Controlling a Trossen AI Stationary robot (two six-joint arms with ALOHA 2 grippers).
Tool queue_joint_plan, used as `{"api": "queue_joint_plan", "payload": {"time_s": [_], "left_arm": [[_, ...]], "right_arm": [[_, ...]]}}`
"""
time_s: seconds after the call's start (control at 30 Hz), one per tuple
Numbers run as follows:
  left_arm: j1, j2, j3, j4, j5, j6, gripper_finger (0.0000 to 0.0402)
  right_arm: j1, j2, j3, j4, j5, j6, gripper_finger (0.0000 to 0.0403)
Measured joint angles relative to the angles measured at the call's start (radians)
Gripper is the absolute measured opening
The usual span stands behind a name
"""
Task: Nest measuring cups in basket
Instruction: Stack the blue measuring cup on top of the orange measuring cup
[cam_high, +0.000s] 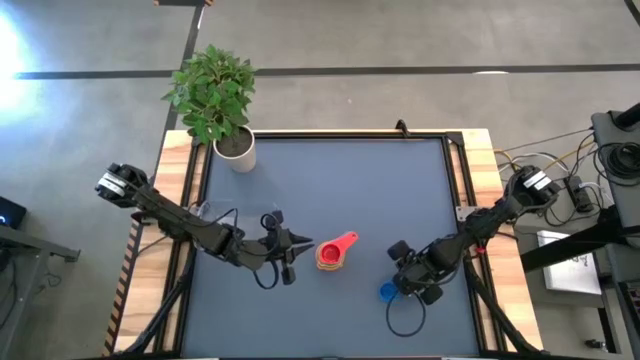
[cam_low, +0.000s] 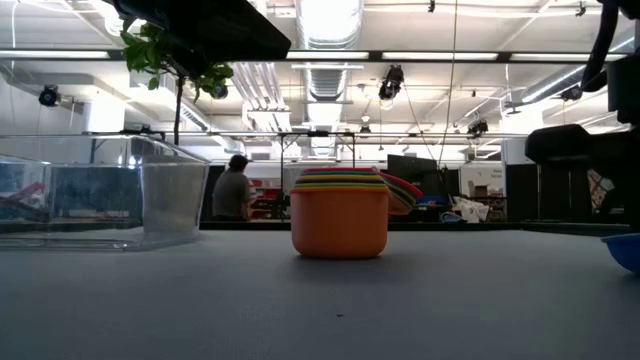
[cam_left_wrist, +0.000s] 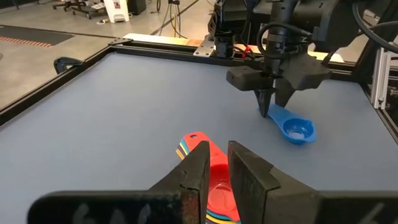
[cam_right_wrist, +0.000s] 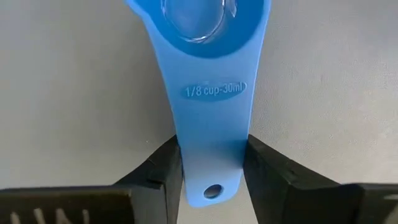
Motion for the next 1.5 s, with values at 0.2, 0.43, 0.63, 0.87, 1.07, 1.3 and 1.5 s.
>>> {"api": "queue_joint_plan", "payload": {"time_s": [0.2, 0.43, 0.63, 0.87, 1.07, 1.3, 1.5], "left_arm": [[0.000, 0.000, 0.000, 0.000, 0.000, 0.000, 0.0041], [0.000, 0.000, 0.000, -0.005, 0.000, 0.000, 0.0041], [0.000, 0.000, 0.000, -0.009, 0.000, 0.002, 0.0041], [-0.001, -0.026, 0.000, -0.002, 0.002, 0.057, 0.0041], [-0.016, -0.070, 0.000, 0.004, 0.069, 0.057, 0.0041], [-0.061, -0.098, -0.003, -0.007, 0.044, 0.097, 0.0041], [-0.097, -0.194, -0.105, 0.004, -0.031, 0.105, 0.0041]], "right_arm": [[0.000, 0.003, 0.016, 0.013, 0.061, -0.017, 0.0124], [0.000, 0.003, 0.018, 0.008, 0.148, -0.055, 0.0128], [-0.001, 0.000, 0.046, 0.003, 0.230, -0.108, 0.0129], [-0.059, -0.002, 0.159, 0.003, 0.290, -0.256, 0.0129], [-0.187, -0.002, 0.258, 0.023, 0.299, -0.408, 0.0129], [-0.348, -0.002, 0.307, 0.098, 0.186, -0.525, 0.0130], [-0.404, -0.002, 0.300, 0.118, 0.132, -0.572, 0.0130]]}}
